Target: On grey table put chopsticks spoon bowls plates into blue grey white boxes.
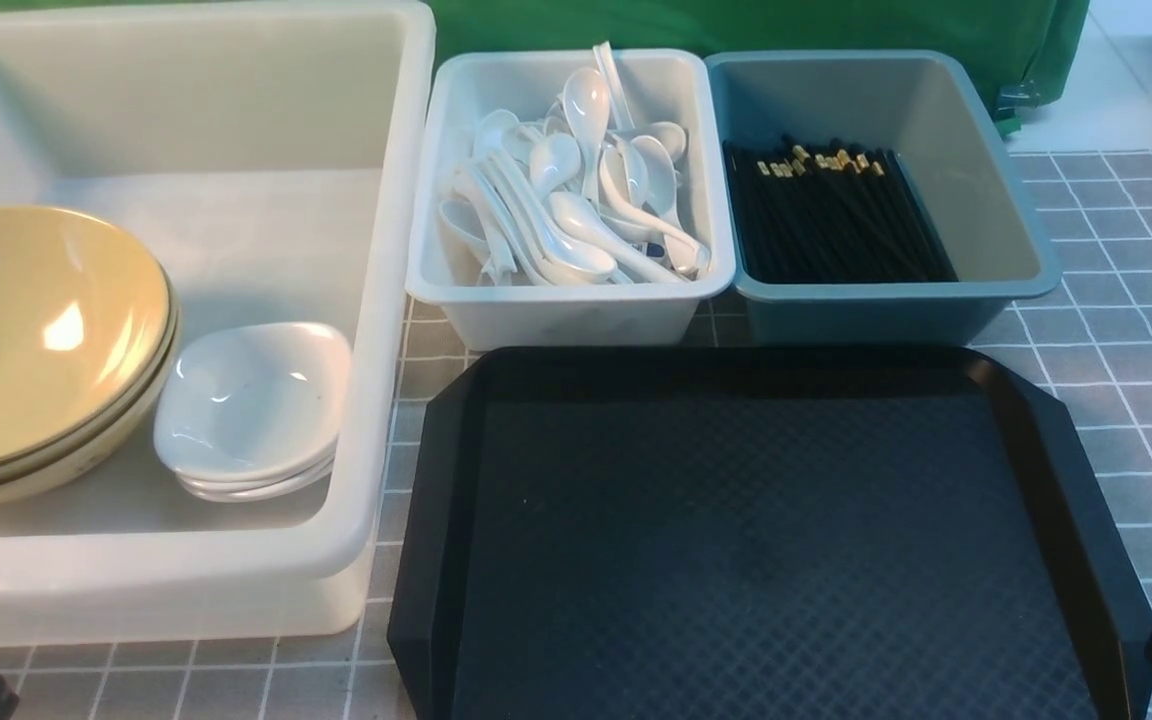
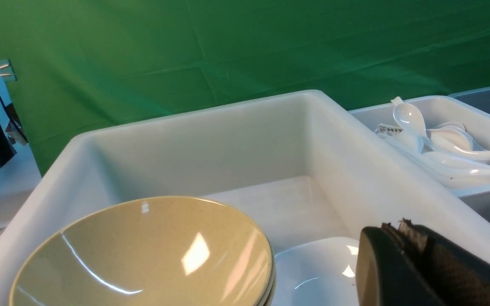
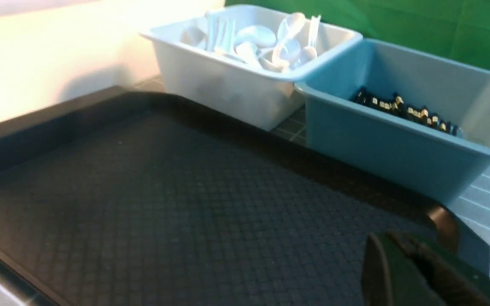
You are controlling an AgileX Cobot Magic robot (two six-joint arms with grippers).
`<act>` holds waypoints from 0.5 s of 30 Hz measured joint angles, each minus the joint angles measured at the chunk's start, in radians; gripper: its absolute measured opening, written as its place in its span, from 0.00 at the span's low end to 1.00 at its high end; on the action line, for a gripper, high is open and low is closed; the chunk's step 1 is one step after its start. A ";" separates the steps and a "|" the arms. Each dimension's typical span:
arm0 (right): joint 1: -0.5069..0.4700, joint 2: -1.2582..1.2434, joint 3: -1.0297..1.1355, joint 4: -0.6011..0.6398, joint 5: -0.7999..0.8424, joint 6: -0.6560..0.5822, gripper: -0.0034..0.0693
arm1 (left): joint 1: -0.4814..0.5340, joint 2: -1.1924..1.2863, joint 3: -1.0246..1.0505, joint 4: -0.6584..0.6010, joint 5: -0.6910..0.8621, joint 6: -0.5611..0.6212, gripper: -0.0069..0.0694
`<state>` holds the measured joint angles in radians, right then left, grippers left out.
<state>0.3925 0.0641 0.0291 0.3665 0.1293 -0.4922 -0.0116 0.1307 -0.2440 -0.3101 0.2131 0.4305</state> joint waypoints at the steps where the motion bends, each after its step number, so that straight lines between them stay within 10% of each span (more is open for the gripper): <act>1: -0.014 -0.021 0.000 -0.014 0.004 0.001 0.10 | 0.000 0.000 0.000 0.000 0.000 0.000 0.08; 15: -0.420 -0.076 -0.001 -0.344 0.172 0.515 0.11 | 0.000 0.000 0.001 0.000 0.000 0.000 0.08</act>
<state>-0.0276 -0.0117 0.0282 0.0220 0.3012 0.0228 -0.0116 0.1307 -0.2432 -0.3104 0.2132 0.4305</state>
